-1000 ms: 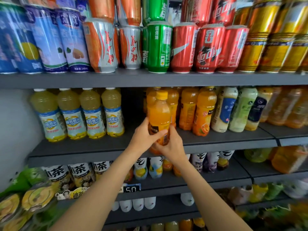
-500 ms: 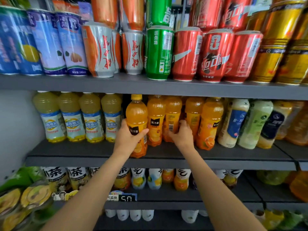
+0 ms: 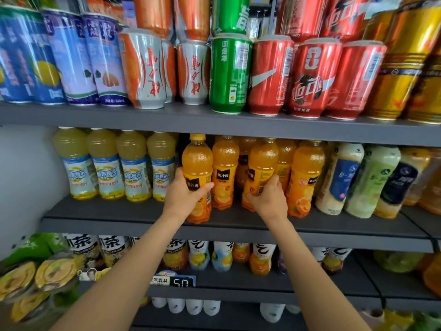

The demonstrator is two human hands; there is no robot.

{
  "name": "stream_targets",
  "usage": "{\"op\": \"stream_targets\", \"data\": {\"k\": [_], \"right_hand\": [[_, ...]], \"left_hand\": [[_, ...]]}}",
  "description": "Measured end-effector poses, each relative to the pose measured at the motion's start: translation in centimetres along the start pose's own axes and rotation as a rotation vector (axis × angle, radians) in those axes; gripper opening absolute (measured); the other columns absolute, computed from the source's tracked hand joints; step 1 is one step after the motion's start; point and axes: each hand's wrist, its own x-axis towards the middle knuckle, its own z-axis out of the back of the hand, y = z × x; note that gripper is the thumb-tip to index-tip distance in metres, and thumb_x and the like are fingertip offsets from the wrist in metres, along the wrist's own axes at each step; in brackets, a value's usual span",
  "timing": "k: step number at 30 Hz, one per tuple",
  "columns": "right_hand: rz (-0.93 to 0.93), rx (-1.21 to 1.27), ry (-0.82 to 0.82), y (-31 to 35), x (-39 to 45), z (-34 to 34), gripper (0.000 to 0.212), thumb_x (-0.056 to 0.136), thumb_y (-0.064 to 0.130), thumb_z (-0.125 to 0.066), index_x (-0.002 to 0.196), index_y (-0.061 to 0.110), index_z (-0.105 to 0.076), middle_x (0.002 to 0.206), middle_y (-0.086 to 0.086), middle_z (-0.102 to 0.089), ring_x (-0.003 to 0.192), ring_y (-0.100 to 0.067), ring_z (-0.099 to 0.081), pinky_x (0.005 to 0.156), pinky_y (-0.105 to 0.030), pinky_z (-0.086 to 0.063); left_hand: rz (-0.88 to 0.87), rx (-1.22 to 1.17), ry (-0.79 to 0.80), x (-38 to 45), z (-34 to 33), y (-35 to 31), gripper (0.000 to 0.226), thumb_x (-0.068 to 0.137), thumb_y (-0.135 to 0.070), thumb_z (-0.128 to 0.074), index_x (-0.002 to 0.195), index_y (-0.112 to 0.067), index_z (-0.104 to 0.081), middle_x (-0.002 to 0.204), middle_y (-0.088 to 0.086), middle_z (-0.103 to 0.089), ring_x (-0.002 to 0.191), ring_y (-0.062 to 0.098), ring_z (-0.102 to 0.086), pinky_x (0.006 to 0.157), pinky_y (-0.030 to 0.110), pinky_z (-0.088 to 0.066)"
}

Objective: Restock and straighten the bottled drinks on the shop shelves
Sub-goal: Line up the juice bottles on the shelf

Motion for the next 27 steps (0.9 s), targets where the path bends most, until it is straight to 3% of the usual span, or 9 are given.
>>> {"op": "stream_targets", "data": {"k": [3,6,13,20,27], "right_hand": [[-0.033,-0.103,-0.06,0.3,-0.4,-0.7,0.071,0.076,0.043,-0.071,0.125,0.006,-0.034,0.129,-0.015,-0.039,0.118,-0.035,-0.046,0.085,-0.044,-0.046],[-0.032,-0.137,-0.069,0.6,-0.3,-1.4,0.066,0.078,0.042,-0.07,0.123,0.005,-0.039,0.128,-0.015,-0.043,0.116,-0.034,-0.049,0.084,-0.043,-0.047],[0.076,0.095,0.082,-0.1,1.0,-0.8,0.064,0.071,0.026,-0.078,0.117,0.002,-0.042,0.117,-0.016,-0.058,0.108,-0.034,-0.058,0.089,-0.044,-0.048],[0.121,0.176,0.22,-0.7,1.3,0.2,0.066,0.074,0.014,-0.076,0.126,0.002,-0.037,0.126,-0.014,-0.055,0.116,-0.028,-0.054,0.086,-0.024,-0.041],[0.087,0.122,0.218,-1.1,0.3,-1.4,0.068,0.073,0.024,-0.078,0.125,0.006,-0.039,0.128,-0.013,-0.054,0.118,-0.03,-0.052,0.094,-0.037,-0.043]], "left_hand": [[0.004,0.0,0.0,0.0,0.0,-0.2,0.065,0.076,-0.033,-0.073,0.128,-0.009,-0.04,0.124,0.009,-0.057,0.115,0.025,-0.053,0.086,0.027,-0.039],[0.0,0.0,0.009,0.0,0.1,-0.2,0.066,0.076,-0.032,-0.073,0.128,-0.009,-0.04,0.124,0.009,-0.056,0.116,0.025,-0.053,0.086,0.026,-0.039],[-0.031,-0.018,0.014,0.2,0.1,0.3,0.065,0.076,-0.032,-0.073,0.127,-0.009,-0.042,0.122,0.008,-0.059,0.113,0.023,-0.055,0.085,0.025,-0.04],[-0.03,-0.025,-0.004,0.2,-0.3,0.5,0.066,0.076,-0.032,-0.073,0.128,-0.007,-0.041,0.124,0.009,-0.058,0.115,0.023,-0.054,0.087,0.027,-0.041],[-0.045,-0.013,-0.026,0.1,-0.5,0.4,0.067,0.076,-0.032,-0.073,0.129,-0.007,-0.04,0.124,0.01,-0.057,0.116,0.024,-0.054,0.088,0.028,-0.041]]}}
